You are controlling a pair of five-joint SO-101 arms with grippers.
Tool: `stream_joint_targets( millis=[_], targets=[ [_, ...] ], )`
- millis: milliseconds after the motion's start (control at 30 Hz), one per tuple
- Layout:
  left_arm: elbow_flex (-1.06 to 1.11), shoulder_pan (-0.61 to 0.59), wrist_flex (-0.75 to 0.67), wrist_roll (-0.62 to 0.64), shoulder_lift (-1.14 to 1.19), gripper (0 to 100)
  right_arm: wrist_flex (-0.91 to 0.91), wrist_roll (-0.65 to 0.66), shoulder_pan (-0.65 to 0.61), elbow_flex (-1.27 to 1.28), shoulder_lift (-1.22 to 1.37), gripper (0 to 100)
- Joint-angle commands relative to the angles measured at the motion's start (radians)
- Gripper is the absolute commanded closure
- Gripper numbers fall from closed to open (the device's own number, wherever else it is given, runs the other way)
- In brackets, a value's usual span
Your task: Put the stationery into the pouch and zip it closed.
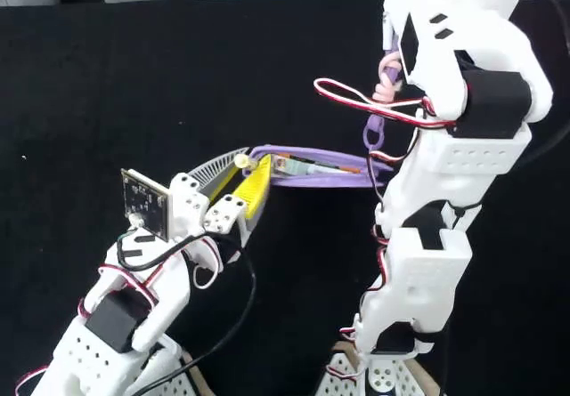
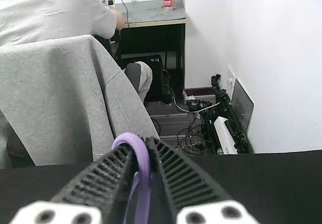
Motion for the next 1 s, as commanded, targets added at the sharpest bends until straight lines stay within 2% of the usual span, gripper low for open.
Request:
stream_joint_targets(
  millis=[0,167,300,433,567,733,833,900,967],
  targets=[
    [-0.036,-0.002,-0.015,-0.018,-0.051,97,-0.026,-0.011,-0.012,-0.008,-0.008,98.8],
    [-0.036,-0.002,-0.017,-0.02,-0.193,97,-0.026,-0.011,-0.012,-0.008,-0.005,98.8],
    [-0.033,0.05,-0.017,-0.038,-0.272,97,-0.026,-0.011,-0.012,-0.007,-0.004,98.8],
    [-0.025,0.097,-0.015,-0.109,-0.276,97,-0.025,-0.011,-0.012,-0.001,-0.004,98.8],
    [-0.036,0.096,-0.017,-0.115,-0.276,97,-0.009,-0.011,-0.017,0.002,-0.002,98.8],
    [-0.035,0.094,-0.051,-0.117,-0.276,97,0.003,-0.009,-0.081,0.001,0.012,98.8],
    [0.022,0.084,-0.038,-0.117,-0.276,97,0.003,-0.006,-0.103,-0.004,0.044,98.8],
    [0.076,0.048,-0.038,-0.11,-0.276,94,-0.005,-0.006,-0.107,-0.005,0.07,98.8],
    [0.122,0.022,-0.041,-0.107,-0.278,88,-0.014,-0.006,-0.109,-0.007,0.09,98.8]
  ],
)
